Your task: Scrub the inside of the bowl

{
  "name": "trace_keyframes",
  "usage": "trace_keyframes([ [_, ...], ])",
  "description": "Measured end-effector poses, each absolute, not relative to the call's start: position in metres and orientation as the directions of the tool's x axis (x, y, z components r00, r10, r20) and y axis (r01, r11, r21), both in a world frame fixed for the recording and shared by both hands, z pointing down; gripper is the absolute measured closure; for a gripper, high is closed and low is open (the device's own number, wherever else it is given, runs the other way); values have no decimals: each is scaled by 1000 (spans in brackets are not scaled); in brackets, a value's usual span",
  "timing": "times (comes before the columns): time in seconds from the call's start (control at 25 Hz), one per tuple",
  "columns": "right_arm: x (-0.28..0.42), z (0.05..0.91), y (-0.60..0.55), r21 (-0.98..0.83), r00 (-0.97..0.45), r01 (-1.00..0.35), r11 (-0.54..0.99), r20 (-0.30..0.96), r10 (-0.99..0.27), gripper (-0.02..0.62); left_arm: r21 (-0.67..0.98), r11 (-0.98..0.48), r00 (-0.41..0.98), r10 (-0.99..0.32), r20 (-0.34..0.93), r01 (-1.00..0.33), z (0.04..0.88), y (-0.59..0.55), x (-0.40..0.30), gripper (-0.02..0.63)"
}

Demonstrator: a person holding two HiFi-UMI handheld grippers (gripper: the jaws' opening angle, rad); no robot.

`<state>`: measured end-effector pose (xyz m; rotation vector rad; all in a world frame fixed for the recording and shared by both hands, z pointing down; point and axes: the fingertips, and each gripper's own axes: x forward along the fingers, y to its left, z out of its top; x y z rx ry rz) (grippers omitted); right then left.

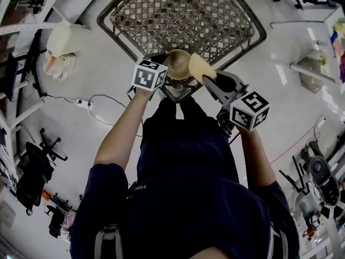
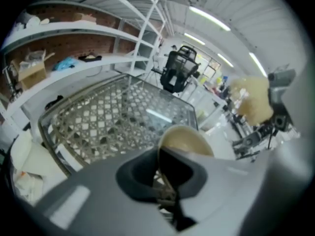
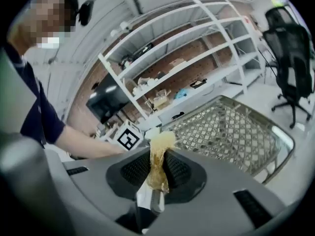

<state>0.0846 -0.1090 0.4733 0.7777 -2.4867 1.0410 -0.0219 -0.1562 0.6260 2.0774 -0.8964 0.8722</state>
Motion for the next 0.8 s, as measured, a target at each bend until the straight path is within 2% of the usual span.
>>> trace_keyframes([
  [0.08, 69, 479, -107, -375, -749, -594, 711, 581, -319, 528, 312, -521, 528, -338, 779, -794, 608, -159, -24, 592],
  [0.16, 51, 483, -104, -193, -692, -534, 823, 659, -294, 528, 303, -526, 528, -354, 772, -795, 591, -160, -26, 592],
  [0.28, 22, 488, -97, 54, -606, -364, 930, 745, -280, 528, 288, -534, 529, -377, 760, -795, 569, -161, -31, 592],
  [0.4, 1, 499, -90, 280, -481, -144, 949, 818, -314, 528, 269, -538, 521, -396, 756, -799, 554, -160, -39, 592],
  [0.56, -12, 511, -84, 384, -367, 38, 923, 864, -344, 528, 260, -544, 519, -400, 756, -798, 543, -155, -50, 592],
  [0.8, -18, 511, -98, 490, -276, 131, 862, 853, -443, 529, 247, -571, 533, -410, 740, -783, 527, -151, -55, 592],
])
